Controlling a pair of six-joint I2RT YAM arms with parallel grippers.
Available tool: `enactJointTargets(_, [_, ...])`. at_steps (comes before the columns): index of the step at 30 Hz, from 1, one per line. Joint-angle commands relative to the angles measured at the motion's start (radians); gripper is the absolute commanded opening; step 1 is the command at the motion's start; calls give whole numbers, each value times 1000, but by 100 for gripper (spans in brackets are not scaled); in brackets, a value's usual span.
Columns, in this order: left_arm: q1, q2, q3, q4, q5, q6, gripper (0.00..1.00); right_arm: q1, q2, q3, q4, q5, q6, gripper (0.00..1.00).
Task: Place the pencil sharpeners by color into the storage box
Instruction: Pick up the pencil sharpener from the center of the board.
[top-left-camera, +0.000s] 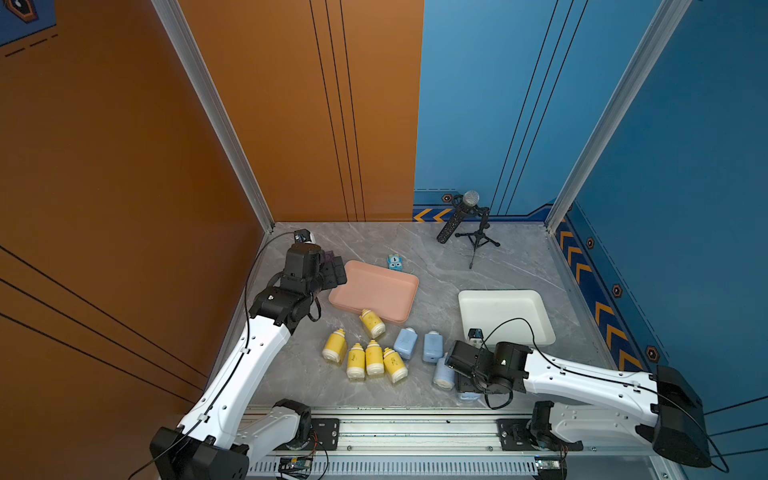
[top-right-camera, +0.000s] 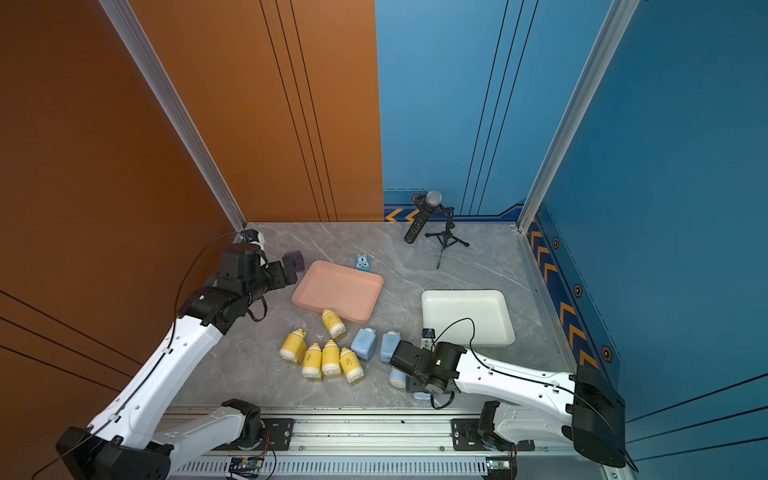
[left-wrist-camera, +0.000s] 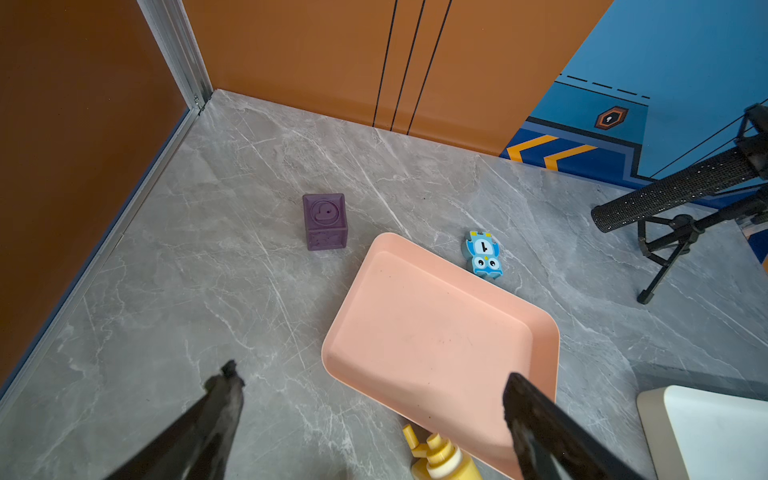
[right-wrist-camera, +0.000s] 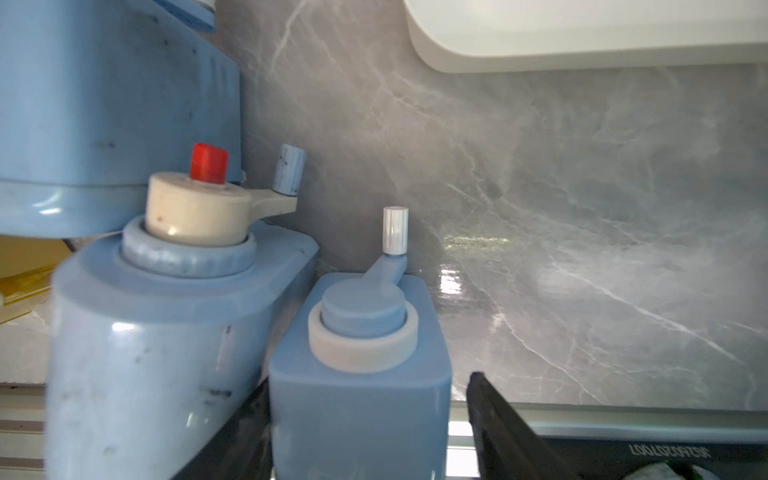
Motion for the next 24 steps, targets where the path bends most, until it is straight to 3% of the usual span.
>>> enactJointTargets(1, [-7, -6, -14, -12, 6, -3, 98, 5, 27, -22, 18, -6, 10, 69])
enactJointTargets(13, [-7, -4, -14, -12, 8, -3, 98, -7, 35, -27, 30, -20, -10, 44])
enactJointTargets(24, [-7, -3, -14, -12, 11, -4, 98, -68, -29, 105, -145, -12, -129, 38])
